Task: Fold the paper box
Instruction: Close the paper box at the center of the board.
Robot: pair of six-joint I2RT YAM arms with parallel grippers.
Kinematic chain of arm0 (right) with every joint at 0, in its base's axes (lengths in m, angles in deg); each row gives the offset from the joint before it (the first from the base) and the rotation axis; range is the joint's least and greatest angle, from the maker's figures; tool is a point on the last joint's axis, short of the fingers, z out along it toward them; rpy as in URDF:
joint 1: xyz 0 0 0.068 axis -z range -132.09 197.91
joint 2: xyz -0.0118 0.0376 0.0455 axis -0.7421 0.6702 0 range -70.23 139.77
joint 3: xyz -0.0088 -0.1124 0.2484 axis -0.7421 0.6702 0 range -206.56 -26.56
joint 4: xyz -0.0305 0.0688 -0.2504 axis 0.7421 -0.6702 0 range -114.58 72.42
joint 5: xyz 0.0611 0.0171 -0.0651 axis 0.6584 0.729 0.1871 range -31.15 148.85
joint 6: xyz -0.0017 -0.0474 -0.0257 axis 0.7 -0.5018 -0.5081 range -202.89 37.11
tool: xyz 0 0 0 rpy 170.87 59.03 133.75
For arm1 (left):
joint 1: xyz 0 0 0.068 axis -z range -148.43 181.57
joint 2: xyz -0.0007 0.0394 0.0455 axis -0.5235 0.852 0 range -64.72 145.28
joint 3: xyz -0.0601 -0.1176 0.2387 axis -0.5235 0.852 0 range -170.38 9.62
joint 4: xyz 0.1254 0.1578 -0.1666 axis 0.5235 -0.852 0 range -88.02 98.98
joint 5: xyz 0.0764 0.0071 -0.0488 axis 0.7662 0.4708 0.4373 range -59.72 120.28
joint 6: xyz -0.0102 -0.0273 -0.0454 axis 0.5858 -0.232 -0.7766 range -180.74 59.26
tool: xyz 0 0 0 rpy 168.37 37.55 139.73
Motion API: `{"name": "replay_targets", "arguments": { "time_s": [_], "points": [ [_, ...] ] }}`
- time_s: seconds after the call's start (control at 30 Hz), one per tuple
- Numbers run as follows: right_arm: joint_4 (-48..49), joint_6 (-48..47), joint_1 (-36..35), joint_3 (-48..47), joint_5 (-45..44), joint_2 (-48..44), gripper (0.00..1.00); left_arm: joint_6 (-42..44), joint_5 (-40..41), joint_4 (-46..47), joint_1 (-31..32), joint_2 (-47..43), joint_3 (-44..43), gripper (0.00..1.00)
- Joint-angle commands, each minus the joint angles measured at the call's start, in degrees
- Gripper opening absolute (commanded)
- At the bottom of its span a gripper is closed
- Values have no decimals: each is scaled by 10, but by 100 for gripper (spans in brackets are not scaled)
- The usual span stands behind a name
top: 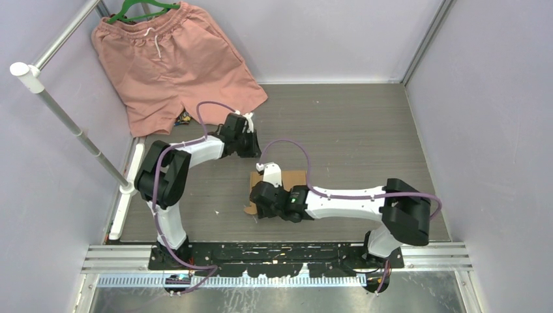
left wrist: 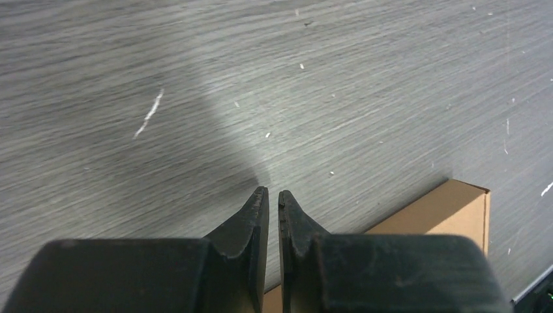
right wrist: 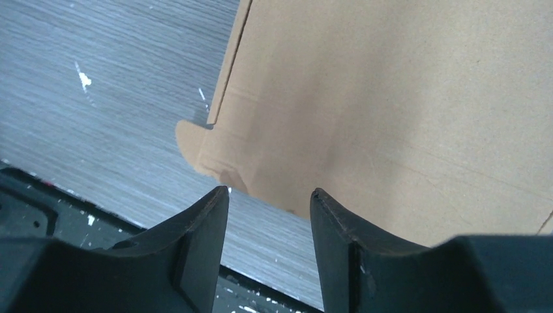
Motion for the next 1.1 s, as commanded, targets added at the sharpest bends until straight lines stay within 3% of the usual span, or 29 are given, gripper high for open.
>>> {"name": "replay_targets", "arguments": {
  "time_s": [0.0, 0.27, 1.07],
  "points": [
    [1, 20, -3, -36, -47, 20, 54, -5, -38, 11, 3, -3, -22, 12],
    [-1, 19, -5, -52, -36, 59, 48, -4, -38, 12, 3, 7, -23, 12],
    [-15, 24, -46, -58, -42, 69, 48, -11, -48, 22, 3, 30, -19, 11]
  ]
}}
